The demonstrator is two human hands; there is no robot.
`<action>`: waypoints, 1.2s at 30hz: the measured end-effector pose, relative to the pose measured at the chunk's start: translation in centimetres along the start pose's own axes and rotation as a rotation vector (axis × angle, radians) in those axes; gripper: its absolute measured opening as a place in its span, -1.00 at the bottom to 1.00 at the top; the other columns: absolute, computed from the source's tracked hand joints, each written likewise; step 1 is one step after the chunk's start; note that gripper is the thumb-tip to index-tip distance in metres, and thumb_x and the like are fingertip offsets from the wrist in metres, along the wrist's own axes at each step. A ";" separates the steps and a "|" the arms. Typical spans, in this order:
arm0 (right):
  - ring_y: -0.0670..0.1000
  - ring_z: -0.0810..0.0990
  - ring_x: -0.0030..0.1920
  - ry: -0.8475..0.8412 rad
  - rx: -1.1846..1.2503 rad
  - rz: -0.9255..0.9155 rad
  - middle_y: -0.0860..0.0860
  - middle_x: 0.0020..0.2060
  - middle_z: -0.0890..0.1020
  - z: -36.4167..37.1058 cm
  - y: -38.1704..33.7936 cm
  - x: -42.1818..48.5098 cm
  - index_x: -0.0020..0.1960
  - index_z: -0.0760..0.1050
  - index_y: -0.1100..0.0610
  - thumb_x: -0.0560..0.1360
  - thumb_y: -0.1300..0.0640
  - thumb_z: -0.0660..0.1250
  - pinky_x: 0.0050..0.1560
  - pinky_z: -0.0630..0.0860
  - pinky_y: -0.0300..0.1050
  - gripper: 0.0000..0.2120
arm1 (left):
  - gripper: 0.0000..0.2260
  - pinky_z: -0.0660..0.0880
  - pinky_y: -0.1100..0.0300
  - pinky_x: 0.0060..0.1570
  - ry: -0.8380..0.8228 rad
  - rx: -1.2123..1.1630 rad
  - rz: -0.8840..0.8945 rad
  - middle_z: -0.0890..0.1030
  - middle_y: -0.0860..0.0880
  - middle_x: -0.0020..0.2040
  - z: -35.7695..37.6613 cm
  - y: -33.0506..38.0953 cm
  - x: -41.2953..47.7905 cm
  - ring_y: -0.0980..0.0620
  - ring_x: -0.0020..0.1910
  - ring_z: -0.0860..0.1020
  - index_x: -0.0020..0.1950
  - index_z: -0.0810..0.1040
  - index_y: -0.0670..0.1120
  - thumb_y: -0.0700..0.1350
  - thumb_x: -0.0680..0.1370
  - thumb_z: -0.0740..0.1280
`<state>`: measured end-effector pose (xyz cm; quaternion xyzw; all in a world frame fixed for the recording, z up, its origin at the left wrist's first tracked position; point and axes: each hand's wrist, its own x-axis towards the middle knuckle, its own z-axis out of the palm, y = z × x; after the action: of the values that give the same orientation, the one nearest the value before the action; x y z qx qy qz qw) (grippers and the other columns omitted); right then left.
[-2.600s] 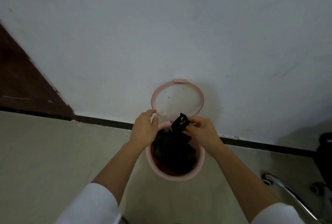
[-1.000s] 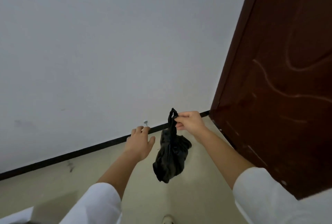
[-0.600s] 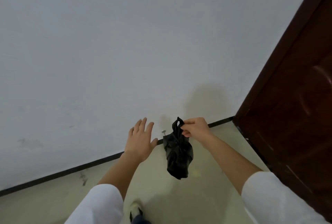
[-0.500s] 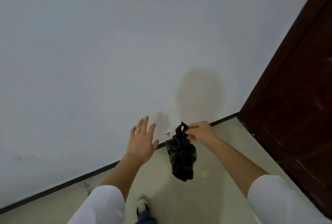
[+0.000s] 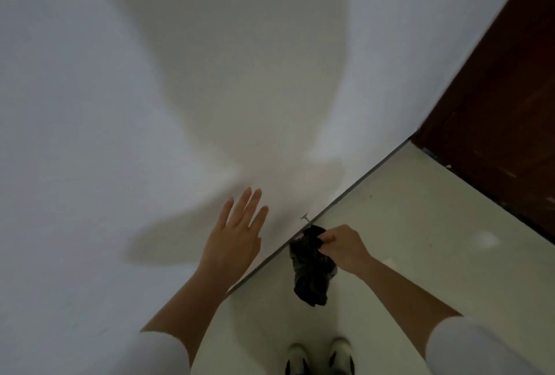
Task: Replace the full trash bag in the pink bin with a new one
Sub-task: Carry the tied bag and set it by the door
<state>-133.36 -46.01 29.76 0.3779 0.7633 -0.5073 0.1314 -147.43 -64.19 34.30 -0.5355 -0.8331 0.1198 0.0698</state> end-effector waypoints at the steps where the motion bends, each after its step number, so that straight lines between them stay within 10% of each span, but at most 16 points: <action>1: -0.20 0.39 -0.50 -0.003 -0.020 0.014 -0.09 -0.52 0.43 1.3 0.7 1.8 -0.51 0.41 0.03 0.41 0.36 0.28 -0.50 0.25 -0.45 -0.61 | -0.41 -0.05 -0.08 0.43 0.018 0.010 0.014 0.29 -0.22 0.49 1.5 -0.5 0.6 -0.16 0.49 0.12 0.40 0.42 -0.14 0.02 0.42 0.42; 7: -0.06 0.37 -0.48 -0.007 -0.116 0.107 -0.08 -0.60 0.42 9.2 5.8 10.9 -0.46 0.35 0.18 0.41 0.37 0.23 -0.49 0.21 -0.35 -0.72 | -0.42 -0.20 0.05 0.51 0.124 0.181 0.088 0.11 -0.14 0.56 8.5 -2.9 2.1 -0.08 0.55 -0.01 0.53 0.16 -0.13 0.03 0.55 0.16; 21: -0.04 0.34 -0.37 0.054 -0.113 0.179 -0.04 -0.40 0.31 14.3 7.2 14.0 -0.39 0.21 0.07 0.53 0.15 0.20 -0.37 0.24 -0.20 -0.66 | -0.37 -0.27 0.06 0.50 0.129 0.319 0.015 0.08 -0.03 0.56 11.0 -2.8 2.4 -0.06 0.55 -0.18 0.54 0.12 -0.13 -0.05 0.51 0.22; 30: 0.09 0.53 0.13 0.115 -0.067 0.109 0.12 0.14 0.57 7.1 2.1 3.2 0.22 0.46 0.19 0.57 0.07 0.20 0.03 0.39 -0.18 -0.71 | -0.34 0.22 -0.12 0.37 -0.106 -0.133 -0.090 0.34 -0.22 0.47 4.2 0.3 1.4 -0.19 0.46 0.26 0.38 0.45 -0.12 0.04 0.32 0.49; 36: 0.05 0.52 0.18 0.310 0.037 0.129 0.10 0.20 0.56 1.4 0.4 -10.7 0.28 0.44 0.13 0.55 -0.01 0.25 0.00 0.36 -0.25 -0.64 | -0.47 0.13 -0.01 0.45 -0.359 -0.377 -0.039 0.03 -0.15 0.58 -6.2 4.8 0.0 -0.13 0.55 0.01 0.55 0.02 -0.06 0.05 0.62 0.05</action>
<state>-126.05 -51.83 35.08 0.5022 0.7389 -0.4477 0.0375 -141.72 -61.46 38.98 -0.4931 -0.8499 0.0542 -0.1779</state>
